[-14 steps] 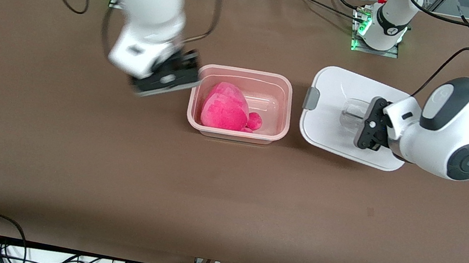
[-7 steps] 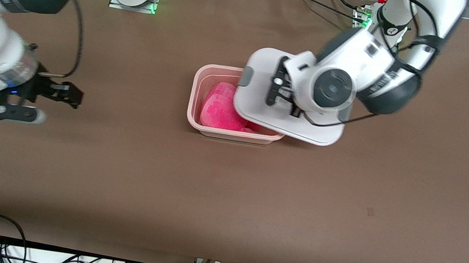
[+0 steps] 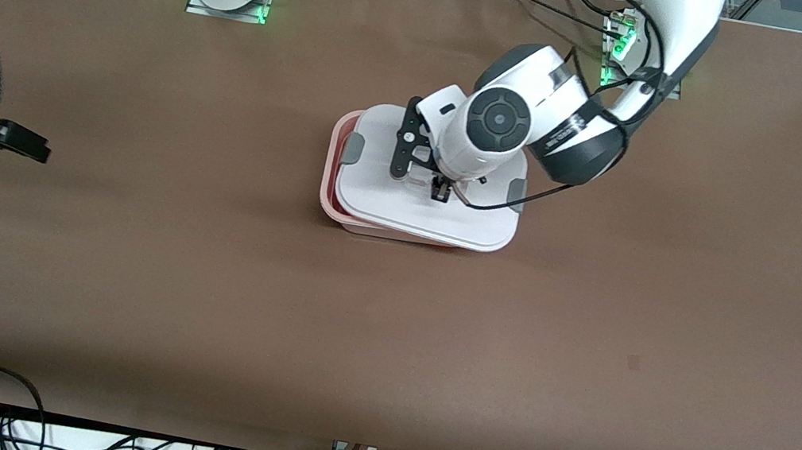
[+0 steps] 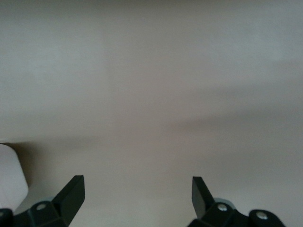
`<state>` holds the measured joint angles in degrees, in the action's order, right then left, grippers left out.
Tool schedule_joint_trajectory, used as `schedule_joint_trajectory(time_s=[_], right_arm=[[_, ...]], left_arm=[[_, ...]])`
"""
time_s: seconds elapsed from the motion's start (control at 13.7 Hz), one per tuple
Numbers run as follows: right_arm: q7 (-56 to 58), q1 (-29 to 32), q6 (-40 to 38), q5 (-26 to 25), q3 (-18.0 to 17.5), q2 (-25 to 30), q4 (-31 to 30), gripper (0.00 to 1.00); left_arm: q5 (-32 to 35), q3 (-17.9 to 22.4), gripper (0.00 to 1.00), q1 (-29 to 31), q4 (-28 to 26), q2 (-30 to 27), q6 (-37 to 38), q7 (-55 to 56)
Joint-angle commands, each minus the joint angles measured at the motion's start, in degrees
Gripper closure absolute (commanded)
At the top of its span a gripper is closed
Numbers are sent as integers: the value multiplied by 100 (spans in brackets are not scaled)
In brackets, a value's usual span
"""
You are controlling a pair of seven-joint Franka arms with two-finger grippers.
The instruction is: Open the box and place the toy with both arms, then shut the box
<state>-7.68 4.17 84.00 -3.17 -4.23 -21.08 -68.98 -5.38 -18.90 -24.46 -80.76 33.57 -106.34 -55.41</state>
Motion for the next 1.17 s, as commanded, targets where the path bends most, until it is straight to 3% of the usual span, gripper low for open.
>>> schedule_joint_trajectory(time_s=[0.0, 0.29, 0.73, 1.09], right_arm=[[257, -188, 116, 237, 440, 682, -983, 0], [266, -205, 441, 203, 590, 1412, -2091, 0], [302, -337, 573, 159, 573, 1580, -2119, 0], [660, -338, 29, 150, 590, 1765, -1988, 0]], left_arm=[[81, 44, 100, -200, 87, 132, -45, 144], [81, 45, 100, -200, 87, 185, -63, 180], [72, 45, 100, -314, 87, 211, -353, 601], [89, 53, 100, -402, 87, 246, -361, 1155]])
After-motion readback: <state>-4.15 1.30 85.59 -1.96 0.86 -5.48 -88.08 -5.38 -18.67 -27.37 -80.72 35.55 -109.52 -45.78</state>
